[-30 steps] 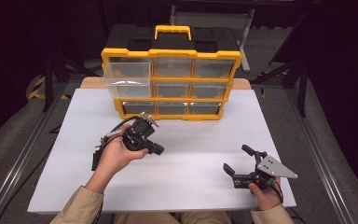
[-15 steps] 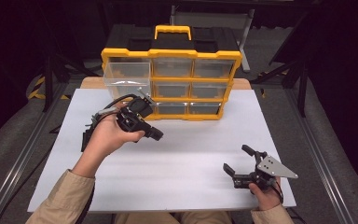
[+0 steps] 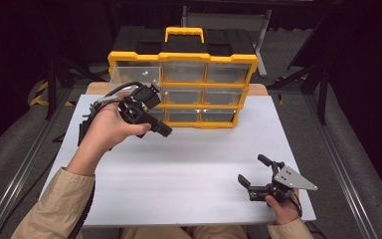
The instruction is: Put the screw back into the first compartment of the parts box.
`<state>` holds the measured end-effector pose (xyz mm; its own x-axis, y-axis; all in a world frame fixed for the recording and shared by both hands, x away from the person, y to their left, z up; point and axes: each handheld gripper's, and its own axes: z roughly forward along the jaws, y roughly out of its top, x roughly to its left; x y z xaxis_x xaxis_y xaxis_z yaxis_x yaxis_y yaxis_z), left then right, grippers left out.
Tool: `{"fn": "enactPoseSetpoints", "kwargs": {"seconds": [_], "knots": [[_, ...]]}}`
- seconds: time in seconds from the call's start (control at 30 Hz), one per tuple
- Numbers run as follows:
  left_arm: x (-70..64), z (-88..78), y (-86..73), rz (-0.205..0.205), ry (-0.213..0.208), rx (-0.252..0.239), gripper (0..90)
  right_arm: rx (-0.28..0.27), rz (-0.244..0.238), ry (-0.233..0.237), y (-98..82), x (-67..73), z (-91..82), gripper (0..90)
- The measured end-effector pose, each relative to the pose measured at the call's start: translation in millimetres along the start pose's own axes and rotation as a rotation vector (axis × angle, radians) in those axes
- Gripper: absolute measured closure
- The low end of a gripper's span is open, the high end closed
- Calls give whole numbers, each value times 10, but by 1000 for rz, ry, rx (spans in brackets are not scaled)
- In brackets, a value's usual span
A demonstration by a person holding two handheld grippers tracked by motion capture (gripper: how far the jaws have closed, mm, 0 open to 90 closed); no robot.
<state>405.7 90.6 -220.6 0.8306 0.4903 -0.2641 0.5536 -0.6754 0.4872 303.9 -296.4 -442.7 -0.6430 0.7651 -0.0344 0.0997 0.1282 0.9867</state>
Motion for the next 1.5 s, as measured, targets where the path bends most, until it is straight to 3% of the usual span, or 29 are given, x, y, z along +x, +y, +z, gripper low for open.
{"fn": "enactPoseSetpoints", "kwargs": {"seconds": [0.13,0.2,0.73,1.13,1.5], "knots": [[-17,-92,46,2,-2,4,878,-1,-2,1,1,2,-2,24],[-23,-156,72,2,19,12,878,-1,-1,1,0,0,-1,24],[-2,-516,241,-17,58,-35,878,-9,3,1,8,-2,-8,24],[6,-775,380,-31,127,-54,878,0,5,3,-3,5,2,24],[106,-895,540,-79,205,-56,877,0,5,1,2,4,-4,24]]}}
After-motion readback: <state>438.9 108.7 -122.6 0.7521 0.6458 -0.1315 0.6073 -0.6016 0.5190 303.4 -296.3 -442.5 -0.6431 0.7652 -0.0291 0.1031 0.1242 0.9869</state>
